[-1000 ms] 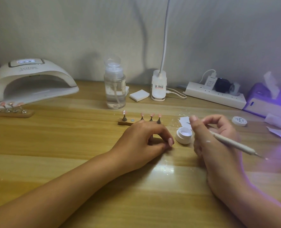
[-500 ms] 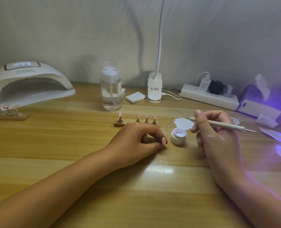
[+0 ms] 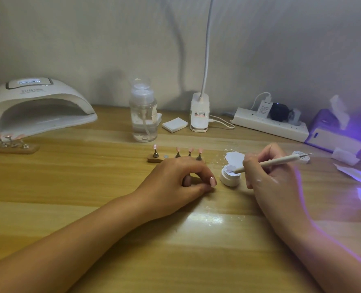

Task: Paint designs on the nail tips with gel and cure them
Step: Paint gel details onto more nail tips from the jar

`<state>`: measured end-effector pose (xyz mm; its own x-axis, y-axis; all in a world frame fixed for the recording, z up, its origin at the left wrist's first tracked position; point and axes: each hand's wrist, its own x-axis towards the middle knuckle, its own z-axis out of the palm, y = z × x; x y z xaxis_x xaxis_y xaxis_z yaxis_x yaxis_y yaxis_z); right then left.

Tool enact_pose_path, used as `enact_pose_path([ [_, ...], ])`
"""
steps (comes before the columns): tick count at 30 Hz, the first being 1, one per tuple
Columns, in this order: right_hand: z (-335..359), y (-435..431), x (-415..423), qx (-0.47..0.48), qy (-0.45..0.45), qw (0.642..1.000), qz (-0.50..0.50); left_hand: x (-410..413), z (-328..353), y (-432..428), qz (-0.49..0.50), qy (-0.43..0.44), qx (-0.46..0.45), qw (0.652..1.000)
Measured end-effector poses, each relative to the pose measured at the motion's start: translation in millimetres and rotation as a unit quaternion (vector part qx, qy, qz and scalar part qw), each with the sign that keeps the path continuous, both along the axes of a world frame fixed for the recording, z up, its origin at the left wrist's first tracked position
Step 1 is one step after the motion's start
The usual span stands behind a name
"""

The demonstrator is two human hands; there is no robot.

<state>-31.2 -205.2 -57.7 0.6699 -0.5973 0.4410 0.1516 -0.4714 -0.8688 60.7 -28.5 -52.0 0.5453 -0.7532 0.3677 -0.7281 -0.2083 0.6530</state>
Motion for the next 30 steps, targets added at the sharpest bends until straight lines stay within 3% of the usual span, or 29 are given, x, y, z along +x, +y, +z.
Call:
enact_pose_path([
  [8,-1.9,-3.1,2.7,-0.028,0.045,0.999,-0.006,-0.5,-0.1,0.6,0.000,-0.007,-0.001,1.000],
  [20,1.0,-0.8,1.5,-0.023,0.021,0.999,-0.019,-0.1,-0.3,1.1,0.000,-0.006,0.003,1.000],
  [26,12.1,9.6,-9.4,0.059,-0.088,0.994,0.011,0.0,0.0,1.1,0.003,0.007,-0.007,1.000],
  [30,25.8,18.6,-15.1,0.095,-0.113,0.988,0.038,-0.1,-0.1,0.8,0.007,-0.002,-0.011,1.000],
])
